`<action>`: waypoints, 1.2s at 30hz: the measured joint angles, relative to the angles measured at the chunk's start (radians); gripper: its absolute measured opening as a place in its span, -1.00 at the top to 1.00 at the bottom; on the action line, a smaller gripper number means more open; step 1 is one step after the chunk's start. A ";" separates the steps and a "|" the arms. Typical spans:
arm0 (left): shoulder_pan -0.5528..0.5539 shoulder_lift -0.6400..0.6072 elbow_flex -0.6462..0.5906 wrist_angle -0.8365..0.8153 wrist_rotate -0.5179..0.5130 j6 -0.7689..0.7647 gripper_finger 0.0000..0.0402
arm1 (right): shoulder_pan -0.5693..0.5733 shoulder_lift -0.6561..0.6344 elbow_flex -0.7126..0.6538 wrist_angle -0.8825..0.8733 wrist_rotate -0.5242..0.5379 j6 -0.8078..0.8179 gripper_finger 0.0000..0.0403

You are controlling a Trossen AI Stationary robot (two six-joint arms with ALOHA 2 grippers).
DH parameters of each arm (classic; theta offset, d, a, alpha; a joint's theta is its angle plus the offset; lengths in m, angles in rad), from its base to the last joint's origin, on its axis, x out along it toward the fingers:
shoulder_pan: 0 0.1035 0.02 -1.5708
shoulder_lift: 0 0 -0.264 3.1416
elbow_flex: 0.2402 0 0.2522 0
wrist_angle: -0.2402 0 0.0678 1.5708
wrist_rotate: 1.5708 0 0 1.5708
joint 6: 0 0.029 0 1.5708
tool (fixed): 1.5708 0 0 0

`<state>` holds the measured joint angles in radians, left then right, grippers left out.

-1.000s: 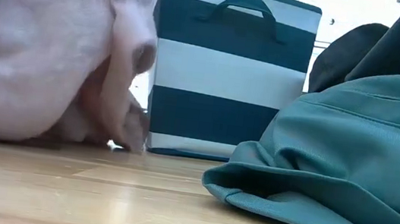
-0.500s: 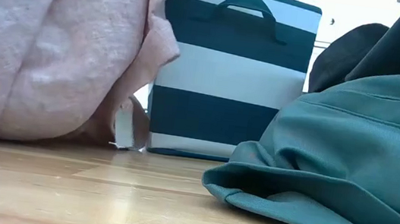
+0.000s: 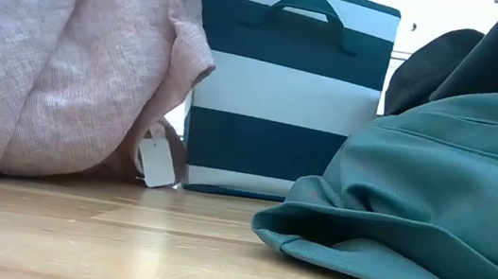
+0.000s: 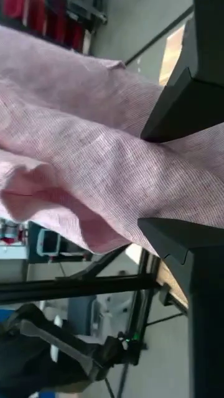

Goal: Sort clothes
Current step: Put the pink polo shirt into the blue laundry organizer

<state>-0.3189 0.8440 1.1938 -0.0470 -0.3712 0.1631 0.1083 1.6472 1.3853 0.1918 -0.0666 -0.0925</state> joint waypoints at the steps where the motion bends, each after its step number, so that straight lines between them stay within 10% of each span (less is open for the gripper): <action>1: 0.000 0.000 0.000 -0.003 0.000 0.000 1.00 | 0.000 0.009 0.015 -0.012 -0.017 0.000 0.02; 8: 0.000 0.004 -0.003 -0.026 0.000 0.000 1.00 | 0.001 0.059 0.063 0.024 -0.037 0.027 0.16; 14: 0.000 0.005 -0.003 -0.067 0.000 -0.026 0.99 | 0.009 0.058 0.063 0.031 0.018 -0.017 0.91; 36: -0.004 -0.007 -0.004 -0.513 0.136 -0.159 0.34 | 0.075 -0.123 0.284 -0.028 0.139 -0.301 1.00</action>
<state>-0.3233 0.8371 1.1896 -0.5603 -0.2353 0.0040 0.1830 1.5238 1.6690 0.1636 0.0727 -0.3935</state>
